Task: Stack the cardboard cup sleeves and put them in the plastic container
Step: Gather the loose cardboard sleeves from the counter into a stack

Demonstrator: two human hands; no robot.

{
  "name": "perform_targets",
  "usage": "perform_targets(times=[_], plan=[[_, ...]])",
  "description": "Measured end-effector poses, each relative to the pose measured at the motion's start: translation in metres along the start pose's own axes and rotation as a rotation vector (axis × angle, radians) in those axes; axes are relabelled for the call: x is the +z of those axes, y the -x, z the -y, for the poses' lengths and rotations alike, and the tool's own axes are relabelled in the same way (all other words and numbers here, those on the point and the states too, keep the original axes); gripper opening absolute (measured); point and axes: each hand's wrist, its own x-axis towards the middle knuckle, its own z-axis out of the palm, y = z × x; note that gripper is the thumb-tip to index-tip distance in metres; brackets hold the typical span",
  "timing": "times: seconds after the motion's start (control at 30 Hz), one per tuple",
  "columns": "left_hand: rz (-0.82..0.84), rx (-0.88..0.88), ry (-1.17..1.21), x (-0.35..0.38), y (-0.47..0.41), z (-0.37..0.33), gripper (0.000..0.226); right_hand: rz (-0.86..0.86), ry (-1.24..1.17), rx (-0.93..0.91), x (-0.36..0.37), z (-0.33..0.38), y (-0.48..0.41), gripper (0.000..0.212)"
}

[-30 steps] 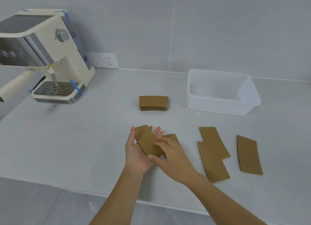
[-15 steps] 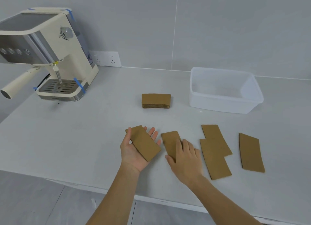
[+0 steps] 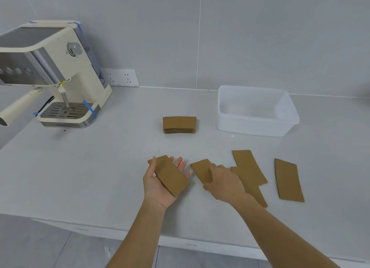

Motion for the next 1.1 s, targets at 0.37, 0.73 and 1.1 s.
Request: perform_targets(times=[0.37,0.73,1.1], plan=[[0.11,-0.074,-0.143,0.026,0.006,0.024,0.048,-0.152,-0.41,-0.116,-0.025,0.033,0.019,0.048],[0.125,-0.131,-0.16,0.03,0.004,0.037,0.059,-0.138,-0.322,-0.158,-0.003,0.03,0.026,0.045],[0.122,-0.223,-0.177,0.039,-0.005,0.057,0.052,-0.095,-0.425,-0.076,-0.021,-0.005,0.03,0.051]])
